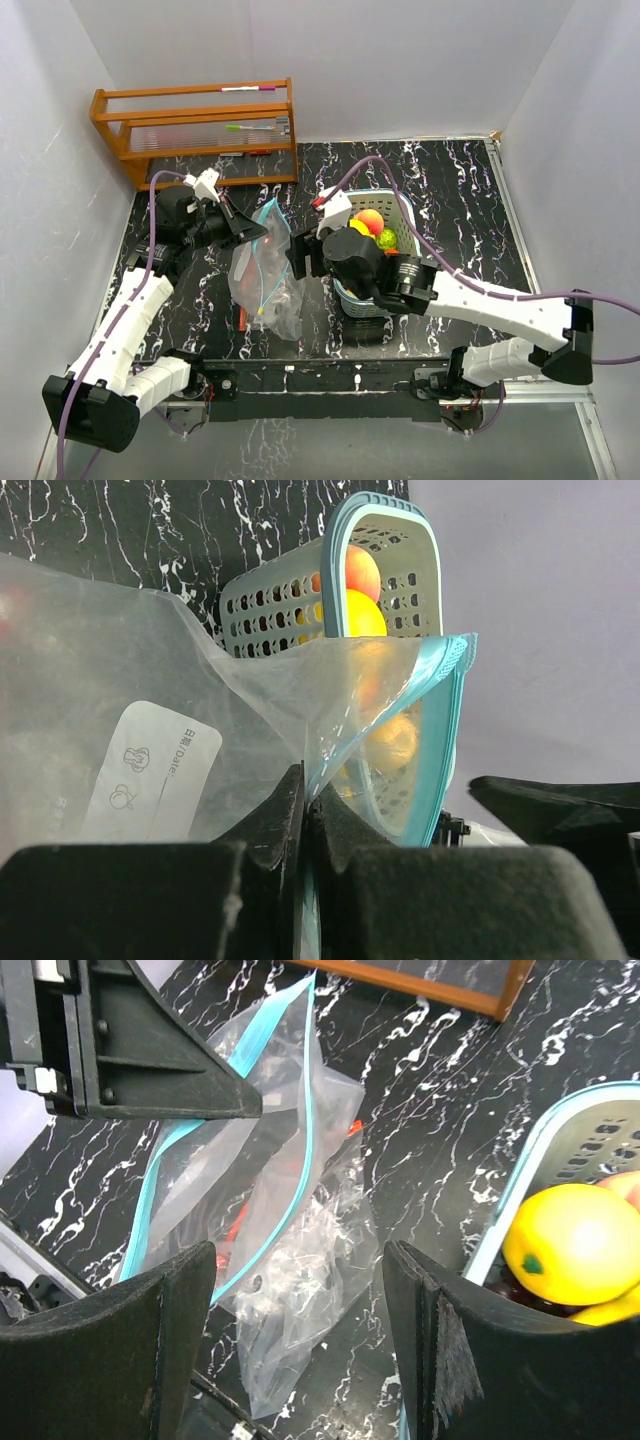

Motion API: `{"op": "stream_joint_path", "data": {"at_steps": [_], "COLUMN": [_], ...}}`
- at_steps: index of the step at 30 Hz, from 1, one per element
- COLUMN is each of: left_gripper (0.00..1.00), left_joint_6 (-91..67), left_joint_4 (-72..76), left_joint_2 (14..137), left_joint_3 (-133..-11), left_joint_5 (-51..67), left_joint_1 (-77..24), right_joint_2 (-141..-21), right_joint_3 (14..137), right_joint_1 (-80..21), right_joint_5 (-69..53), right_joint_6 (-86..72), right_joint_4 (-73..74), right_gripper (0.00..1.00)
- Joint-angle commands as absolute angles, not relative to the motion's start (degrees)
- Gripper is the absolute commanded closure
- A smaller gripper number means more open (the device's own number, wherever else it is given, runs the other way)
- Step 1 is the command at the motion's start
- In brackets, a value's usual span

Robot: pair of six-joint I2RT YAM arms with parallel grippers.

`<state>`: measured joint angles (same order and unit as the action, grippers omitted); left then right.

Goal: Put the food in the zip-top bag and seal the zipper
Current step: Open the zipper of the food storage bag.

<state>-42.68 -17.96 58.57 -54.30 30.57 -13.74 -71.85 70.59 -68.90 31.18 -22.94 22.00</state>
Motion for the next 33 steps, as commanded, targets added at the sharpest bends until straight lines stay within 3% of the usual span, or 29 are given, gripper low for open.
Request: {"op": "stream_joint_path", "data": {"at_steps": [1,10,13,16,18,26,31,33], "left_gripper": [1.00,1.00,1.00,1.00,1.00,1.00,1.00,1.00], "left_joint_6": [-43.24,-43.68,-43.60,-39.93,-33.81,-20.88,-19.83,-21.00], "left_joint_4": [-16.96,-16.22,-15.48,-17.80,-24.40,-43.43,-42.92,-41.26], "left_joint_2": [57.87,57.68,57.85,58.28,59.04,57.86,57.89,58.56], "left_joint_3": [-56.43,-57.64,-58.53,-61.41,-65.57,-73.73,-72.29,-70.62], "left_joint_5": [32.32,34.37,35.57,35.53,31.36,8.11,4.22,7.53], "left_joint_1": [-13.95,-13.96,-14.04,-13.93,-13.94,-14.03,-14.25,-14.25], "right_joint_2": [-73.59,-79.92,-83.41,-84.76,-84.69,-78.52,-75.30,-74.44], "right_joint_3": [71.16,72.16,73.72,75.21,75.69,71.42,69.78,69.32], "right_joint_1": [-67.59,-64.77,-64.03,-63.76,-63.71,-58.98,-56.43,-56.38], "right_joint_5": [27.44,25.53,24.76,28.18,34.64,46.62,41.29,32.34], "right_joint_6": [-25.89,-27.07,-26.33,-26.52,-27.81,-36.85,-33.30,-26.23], "right_joint_4": [15.86,13.17,12.79,16.02,20.08,33.05,31.26,26.44], "right_gripper": [0.30,0.33,0.54,0.83,0.92,0.92,0.92,0.80]}}
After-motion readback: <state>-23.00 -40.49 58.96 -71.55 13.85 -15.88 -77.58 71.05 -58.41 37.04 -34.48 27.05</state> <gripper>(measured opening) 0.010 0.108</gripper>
